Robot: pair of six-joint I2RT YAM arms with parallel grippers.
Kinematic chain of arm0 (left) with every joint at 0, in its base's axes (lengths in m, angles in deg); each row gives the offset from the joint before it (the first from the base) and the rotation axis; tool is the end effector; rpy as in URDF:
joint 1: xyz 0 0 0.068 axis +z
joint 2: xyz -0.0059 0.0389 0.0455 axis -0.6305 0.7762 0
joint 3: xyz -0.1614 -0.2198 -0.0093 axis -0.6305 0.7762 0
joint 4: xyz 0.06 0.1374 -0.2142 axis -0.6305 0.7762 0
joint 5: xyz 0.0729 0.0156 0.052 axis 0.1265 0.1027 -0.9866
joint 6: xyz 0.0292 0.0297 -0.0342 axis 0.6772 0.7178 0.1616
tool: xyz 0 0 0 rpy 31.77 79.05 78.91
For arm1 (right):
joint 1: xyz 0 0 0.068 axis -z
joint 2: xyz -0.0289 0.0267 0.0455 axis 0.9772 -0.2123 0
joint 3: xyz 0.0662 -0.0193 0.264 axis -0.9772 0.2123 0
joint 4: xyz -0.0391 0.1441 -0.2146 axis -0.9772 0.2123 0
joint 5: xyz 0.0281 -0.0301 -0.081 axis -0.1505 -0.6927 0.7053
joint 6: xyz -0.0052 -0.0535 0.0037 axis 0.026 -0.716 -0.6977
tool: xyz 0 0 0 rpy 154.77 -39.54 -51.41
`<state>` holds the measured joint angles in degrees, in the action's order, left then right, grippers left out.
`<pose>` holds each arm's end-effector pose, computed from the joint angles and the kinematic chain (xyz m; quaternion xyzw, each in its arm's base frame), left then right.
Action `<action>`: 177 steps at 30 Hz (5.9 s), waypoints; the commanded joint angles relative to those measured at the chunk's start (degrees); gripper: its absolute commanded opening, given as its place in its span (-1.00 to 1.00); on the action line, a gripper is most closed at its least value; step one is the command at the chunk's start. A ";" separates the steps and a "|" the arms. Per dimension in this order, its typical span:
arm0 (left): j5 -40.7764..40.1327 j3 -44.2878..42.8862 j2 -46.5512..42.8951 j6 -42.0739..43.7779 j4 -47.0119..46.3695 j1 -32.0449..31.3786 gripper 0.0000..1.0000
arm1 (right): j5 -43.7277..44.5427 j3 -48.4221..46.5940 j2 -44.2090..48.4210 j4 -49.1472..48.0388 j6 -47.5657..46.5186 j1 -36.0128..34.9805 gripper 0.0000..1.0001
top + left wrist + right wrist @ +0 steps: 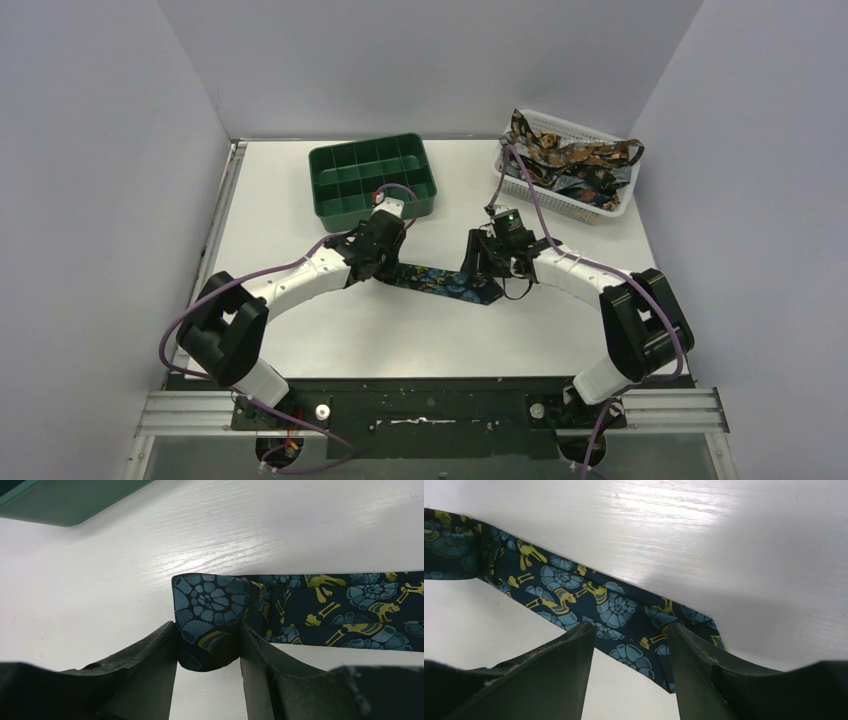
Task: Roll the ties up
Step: Roll the tie at the center of the board.
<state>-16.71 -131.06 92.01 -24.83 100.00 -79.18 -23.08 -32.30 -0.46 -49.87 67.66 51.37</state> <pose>0.2576 -0.1978 0.2117 0.1110 0.9192 0.0175 0.3773 0.2726 0.1441 0.1782 -0.0036 0.9434 0.2425 0.2261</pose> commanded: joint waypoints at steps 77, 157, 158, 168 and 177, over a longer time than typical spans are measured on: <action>-10.14 -2.53 6.23 5.00 -3.23 -11.81 -0.08 | 2.60 3.86 5.51 -5.65 6.73 -4.08 0.16; 47.16 19.12 -7.09 -12.70 -35.21 20.35 0.45 | -3.95 -2.90 -8.13 -15.44 12.02 -8.79 0.21; 47.66 19.01 -6.34 -13.00 -36.11 19.94 0.45 | -4.16 -3.19 -8.48 -15.13 11.80 -8.75 0.21; 49.37 17.23 0.72 -18.43 -43.02 17.58 0.45 | -2.54 -1.58 -8.42 -15.08 12.05 -8.90 0.08; 50.67 15.65 5.16 -16.28 -43.86 15.66 0.35 | -2.82 -2.28 -8.52 -14.49 11.28 -8.92 0.13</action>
<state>31.58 -113.15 95.75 -42.38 59.96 -63.40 -27.06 -33.68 -9.62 -64.82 80.14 42.45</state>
